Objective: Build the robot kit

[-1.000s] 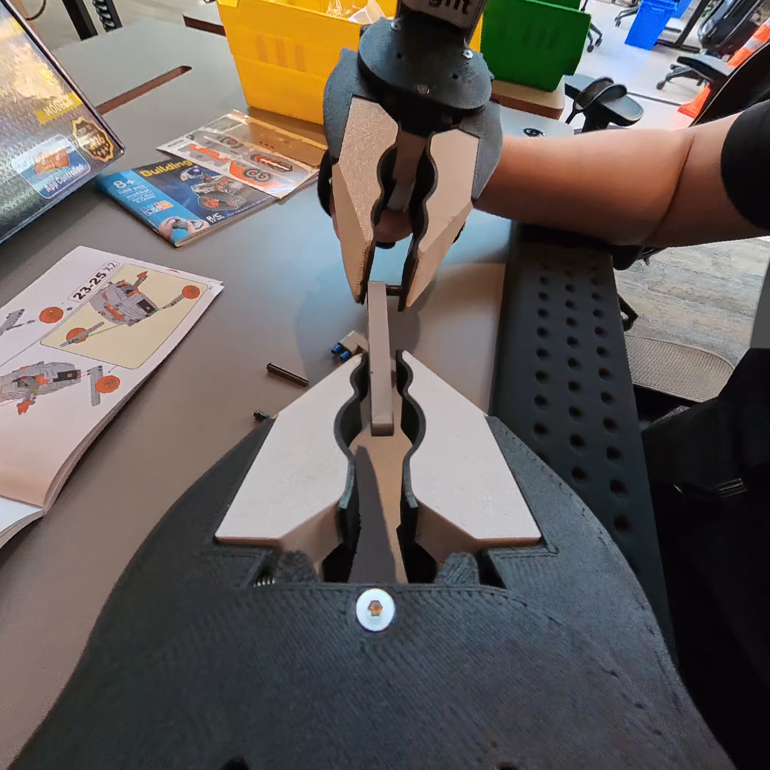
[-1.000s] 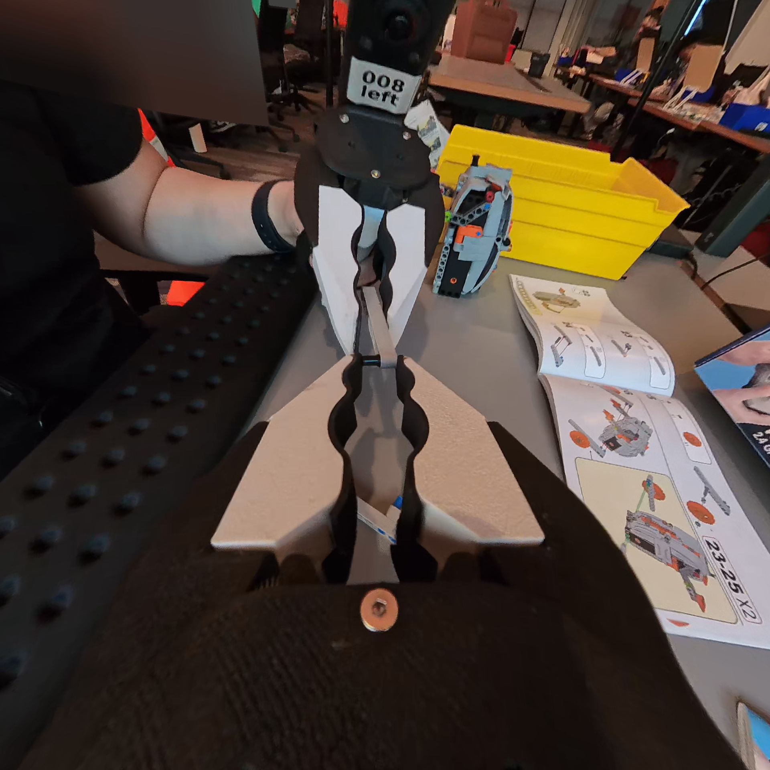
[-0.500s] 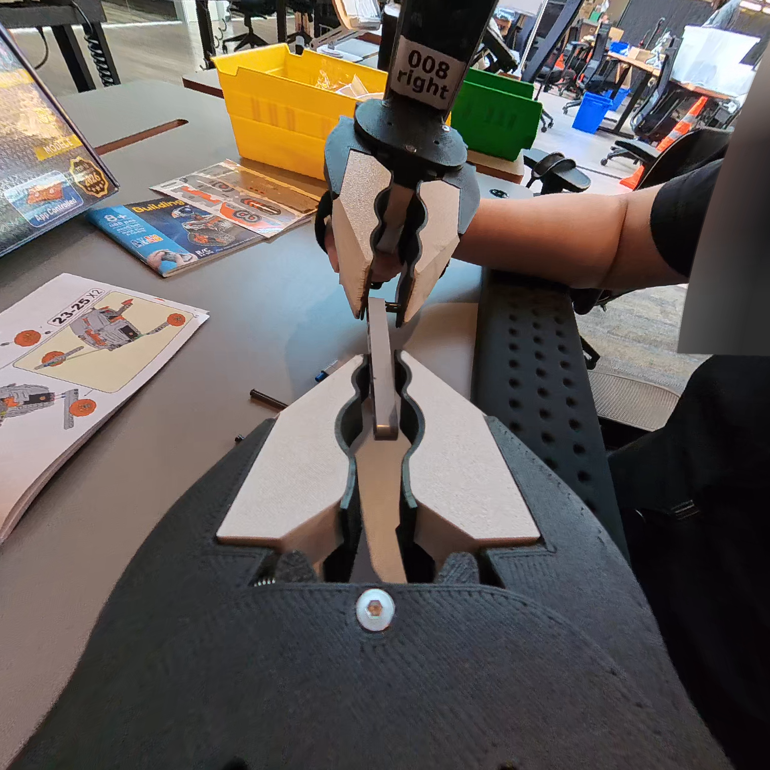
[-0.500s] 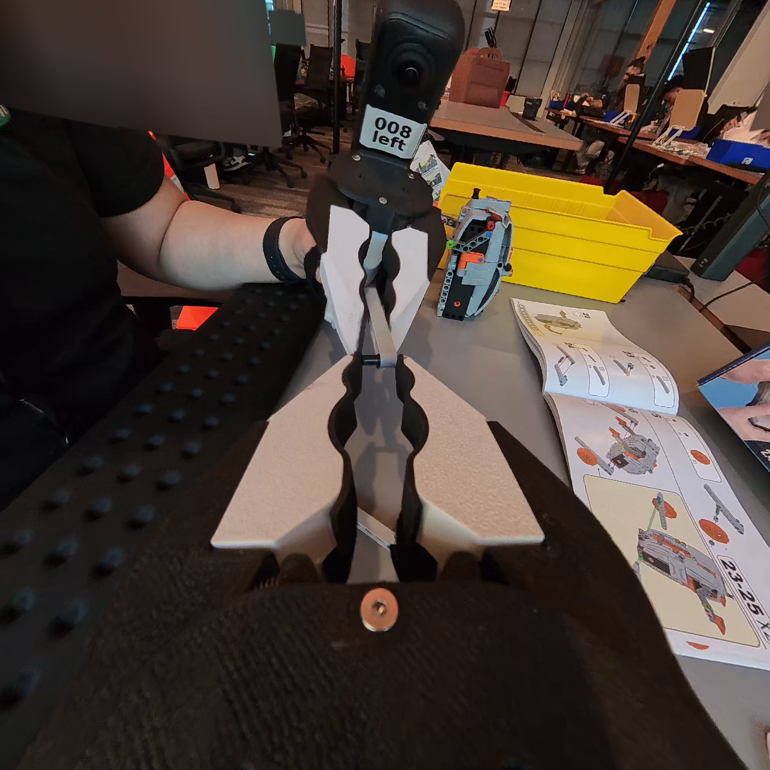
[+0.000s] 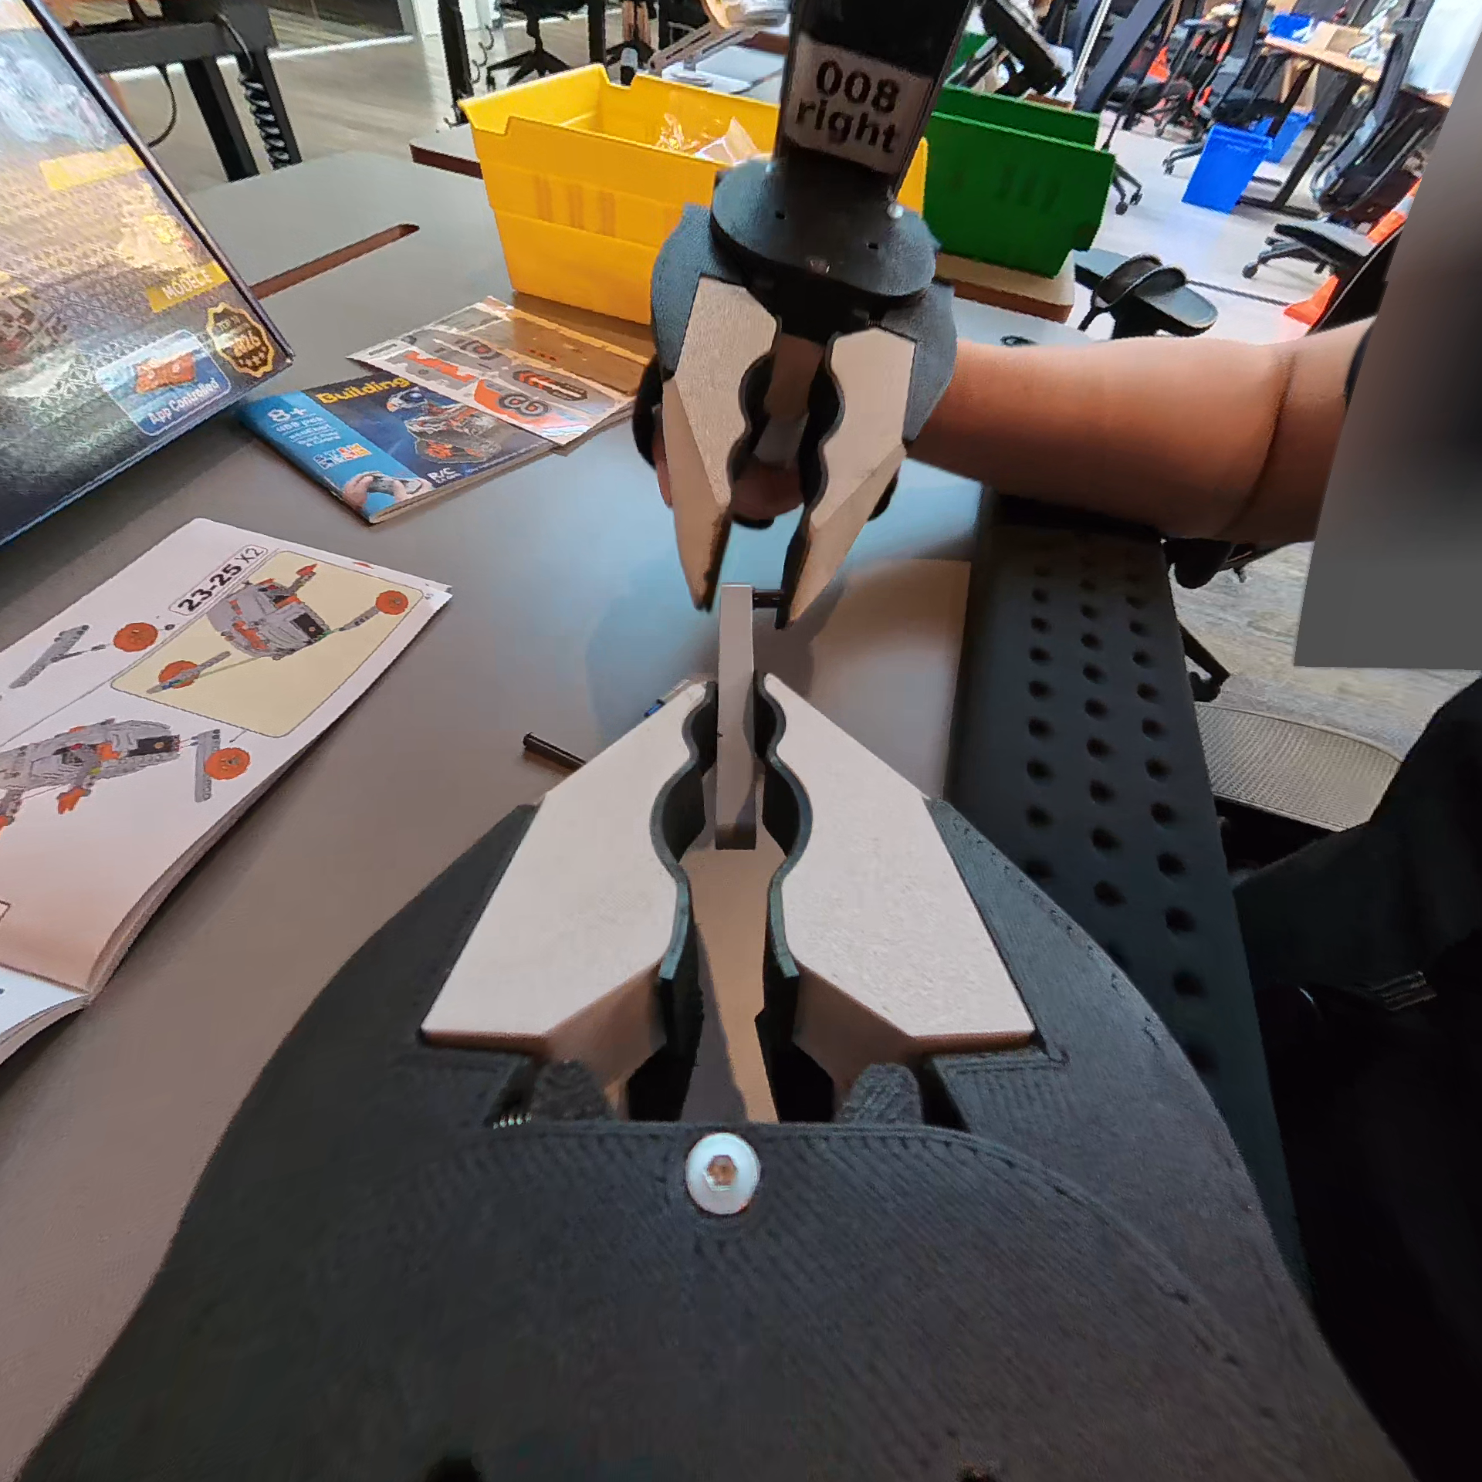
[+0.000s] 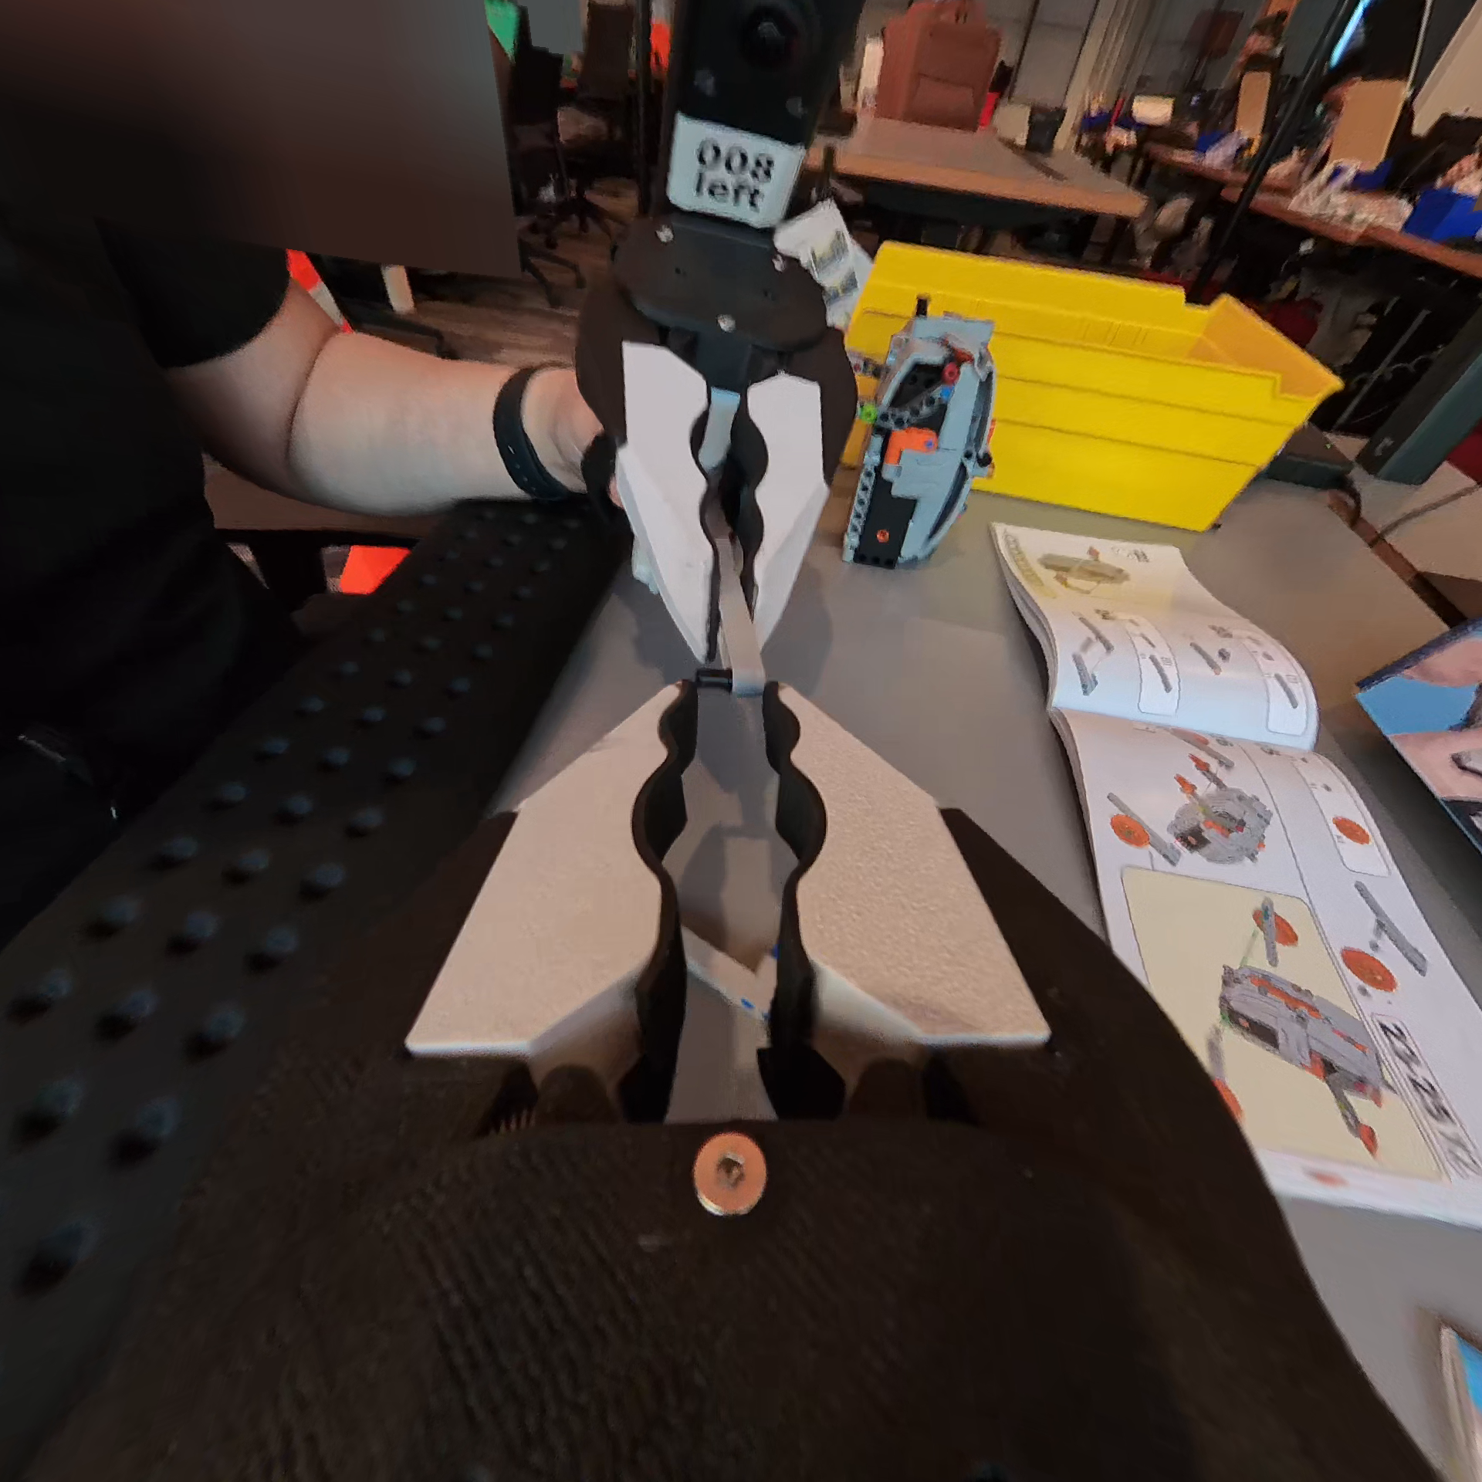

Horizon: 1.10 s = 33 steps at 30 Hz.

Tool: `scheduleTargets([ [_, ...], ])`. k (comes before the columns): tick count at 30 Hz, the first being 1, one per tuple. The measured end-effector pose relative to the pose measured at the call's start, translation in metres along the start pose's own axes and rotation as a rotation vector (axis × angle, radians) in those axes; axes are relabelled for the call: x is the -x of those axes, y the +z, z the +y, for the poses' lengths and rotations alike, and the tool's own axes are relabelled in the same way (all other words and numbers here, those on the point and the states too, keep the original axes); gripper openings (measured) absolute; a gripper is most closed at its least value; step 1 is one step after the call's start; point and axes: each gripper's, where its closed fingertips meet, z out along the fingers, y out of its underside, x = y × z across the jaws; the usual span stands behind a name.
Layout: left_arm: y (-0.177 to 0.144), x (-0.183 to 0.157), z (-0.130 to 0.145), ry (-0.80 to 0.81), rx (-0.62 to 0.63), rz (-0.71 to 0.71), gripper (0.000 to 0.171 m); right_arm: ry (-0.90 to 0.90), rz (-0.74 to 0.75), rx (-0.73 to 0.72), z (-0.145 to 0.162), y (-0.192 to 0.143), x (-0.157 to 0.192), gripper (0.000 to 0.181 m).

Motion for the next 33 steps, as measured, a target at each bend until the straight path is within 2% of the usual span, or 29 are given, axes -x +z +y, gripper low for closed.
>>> scheduleTargets([
  [2,0.000,0.004,0.003,0.016,0.025,-0.030,0.006,-0.014,0.020,0.046,0.008,-0.011,-0.004,0.035],
  [3,0.000,0.008,0.006,0.030,0.043,-0.060,0.006,-0.027,0.020,0.093,0.018,-0.017,-0.005,0.037],
  [8,-0.001,0.017,0.016,0.001,0.083,-0.106,0.006,-0.065,-0.007,0.398,0.089,-0.027,-0.011,0.036],
  [12,-0.004,0.024,0.017,-0.055,0.072,-0.113,0.006,0.064,-0.059,0.466,0.103,-0.022,-0.006,0.032],
  [14,-0.005,0.027,0.018,-0.078,0.062,-0.113,0.006,0.094,-0.091,0.455,0.099,-0.021,0.001,0.021],
  [20,-0.007,0.028,0.019,-0.093,0.063,-0.104,0.006,0.072,-0.125,0.488,0.097,-0.018,0.023,0.019],
  [22,-0.006,0.027,0.021,-0.098,0.071,-0.095,0.006,0.024,-0.104,0.477,0.094,-0.017,0.022,0.025],
  [24,-0.004,0.027,0.023,-0.096,0.085,-0.094,0.006,-0.043,-0.082,0.409,0.087,-0.011,0.018,0.045],
  [27,-0.003,0.027,0.025,-0.093,0.092,-0.093,0.006,-0.074,-0.104,0.418,0.093,-0.003,0.011,0.045],
  [30,-0.001,0.025,0.028,-0.107,0.103,-0.076,0.006,0.015,-0.192,0.427,0.094,-0.002,0.020,0.027],
  [33,0.001,0.026,0.032,-0.094,0.131,-0.096,0.006,0.026,-0.177,0.428,0.095,-0.005,0.022,0.027],
])
